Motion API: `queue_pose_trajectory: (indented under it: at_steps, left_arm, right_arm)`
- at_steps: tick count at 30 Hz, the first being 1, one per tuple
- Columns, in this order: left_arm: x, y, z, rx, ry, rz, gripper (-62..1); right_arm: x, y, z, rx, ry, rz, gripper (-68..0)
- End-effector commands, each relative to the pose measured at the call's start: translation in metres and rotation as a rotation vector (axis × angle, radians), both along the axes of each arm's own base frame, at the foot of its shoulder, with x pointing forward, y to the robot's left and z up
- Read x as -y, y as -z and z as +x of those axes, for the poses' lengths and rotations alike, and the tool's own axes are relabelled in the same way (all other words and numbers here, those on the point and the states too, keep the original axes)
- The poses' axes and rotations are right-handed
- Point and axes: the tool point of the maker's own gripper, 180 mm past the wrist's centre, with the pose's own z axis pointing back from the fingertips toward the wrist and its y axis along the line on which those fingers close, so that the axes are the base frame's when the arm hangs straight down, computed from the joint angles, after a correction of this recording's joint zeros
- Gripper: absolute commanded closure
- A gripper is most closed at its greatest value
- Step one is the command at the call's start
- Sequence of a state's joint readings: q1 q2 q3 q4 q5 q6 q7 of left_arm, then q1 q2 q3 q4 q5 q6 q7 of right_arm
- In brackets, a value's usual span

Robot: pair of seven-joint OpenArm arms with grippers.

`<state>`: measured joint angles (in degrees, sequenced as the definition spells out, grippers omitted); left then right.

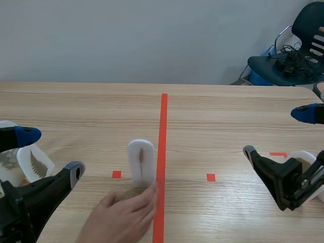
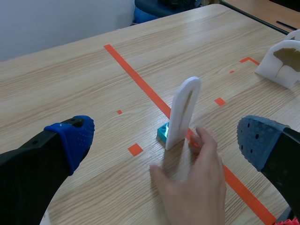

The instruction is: Do the leaf sorting experiment

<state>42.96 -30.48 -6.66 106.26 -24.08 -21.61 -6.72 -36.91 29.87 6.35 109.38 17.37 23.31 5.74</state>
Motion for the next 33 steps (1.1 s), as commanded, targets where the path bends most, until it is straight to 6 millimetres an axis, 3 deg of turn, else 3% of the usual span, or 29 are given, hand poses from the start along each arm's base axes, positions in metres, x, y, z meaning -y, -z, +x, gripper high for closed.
queue_pose_trajectory:
  at_steps: [1, 7, 14, 22, 29, 31, 33]
  left_arm:
    - [0.002, -0.008, 0.002, 0.025, -0.001, -0.027, -62.3]
    - [0.002, -0.008, 0.002, 0.025, -0.001, -0.026, -62.3]
    - [0.002, -0.008, 0.002, 0.025, -0.001, -0.026, -62.3]
    - [0.002, -0.008, 0.002, 0.025, -0.001, -0.026, -62.3]
    - [0.002, -0.008, 0.002, 0.025, -0.001, -0.026, -62.3]
    - [0.002, -0.008, 0.002, 0.025, -0.001, -0.026, -62.3]
    - [0.002, -0.008, 0.002, 0.025, -0.001, -0.026, -62.3]
  right_arm:
    - [-0.008, -0.01, 0.004, 0.028, -0.034, 0.022, -67.9]
    - [-0.04, 0.005, 0.004, -0.022, -0.156, 0.08, -67.9]
    - [-0.078, 0.046, 0.014, -0.111, -0.215, 0.173, -67.9]
    - [-0.145, 0.09, 0.026, -0.158, -0.292, 0.25, -67.9]
    - [-0.195, 0.114, 0.029, -0.177, -0.345, 0.247, -67.9]
    - [-0.202, 0.118, 0.026, -0.181, -0.357, 0.237, -62.5]
    - [-0.205, 0.118, 0.027, -0.171, -0.347, 0.229, -48.6]
